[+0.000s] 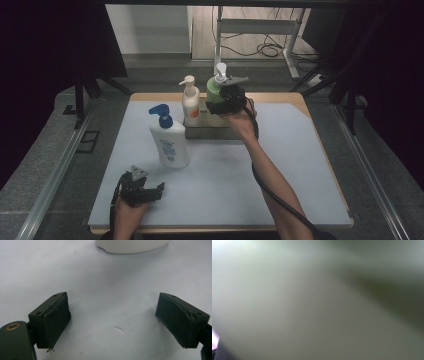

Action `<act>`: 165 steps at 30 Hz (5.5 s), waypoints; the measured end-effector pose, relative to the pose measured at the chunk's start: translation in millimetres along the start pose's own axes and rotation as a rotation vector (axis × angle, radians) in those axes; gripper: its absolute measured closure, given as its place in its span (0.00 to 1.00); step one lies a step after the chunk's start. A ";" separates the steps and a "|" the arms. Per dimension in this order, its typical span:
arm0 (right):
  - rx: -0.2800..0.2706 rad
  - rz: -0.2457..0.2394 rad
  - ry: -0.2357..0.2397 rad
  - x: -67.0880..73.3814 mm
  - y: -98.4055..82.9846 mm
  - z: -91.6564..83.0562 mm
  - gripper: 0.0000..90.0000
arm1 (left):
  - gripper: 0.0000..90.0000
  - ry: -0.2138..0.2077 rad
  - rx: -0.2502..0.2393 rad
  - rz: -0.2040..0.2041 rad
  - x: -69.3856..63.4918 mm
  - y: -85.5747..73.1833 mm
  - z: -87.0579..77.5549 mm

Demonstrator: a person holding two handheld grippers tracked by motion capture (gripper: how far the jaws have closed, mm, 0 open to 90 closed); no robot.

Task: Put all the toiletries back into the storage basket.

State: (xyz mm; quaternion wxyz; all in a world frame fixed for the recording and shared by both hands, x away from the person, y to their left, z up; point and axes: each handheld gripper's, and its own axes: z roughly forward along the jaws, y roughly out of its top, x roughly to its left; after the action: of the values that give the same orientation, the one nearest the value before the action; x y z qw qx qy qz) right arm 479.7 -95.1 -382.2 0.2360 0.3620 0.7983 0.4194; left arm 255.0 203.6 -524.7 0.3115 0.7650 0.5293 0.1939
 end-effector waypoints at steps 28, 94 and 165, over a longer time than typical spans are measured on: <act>0.103 0.004 0.036 2.9 -14.5 23.0 0.14 | 0.13 0.000 0.000 0.000 0.0 0.0 0.0; 0.121 0.021 0.126 -14.0 -49.7 9.0 0.14 | 0.13 0.002 -0.002 0.000 -0.2 -0.1 0.1; 0.327 0.112 0.085 -28.1 -68.0 41.7 1.00 | 0.13 0.001 -0.001 -0.001 -0.3 0.0 0.0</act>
State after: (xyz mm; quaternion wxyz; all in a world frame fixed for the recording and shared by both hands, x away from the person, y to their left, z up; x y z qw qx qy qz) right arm 499.9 -122.3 -459.7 0.1165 0.4214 0.8437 0.3115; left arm 254.9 203.4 -524.7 0.3116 0.7646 0.5298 0.1941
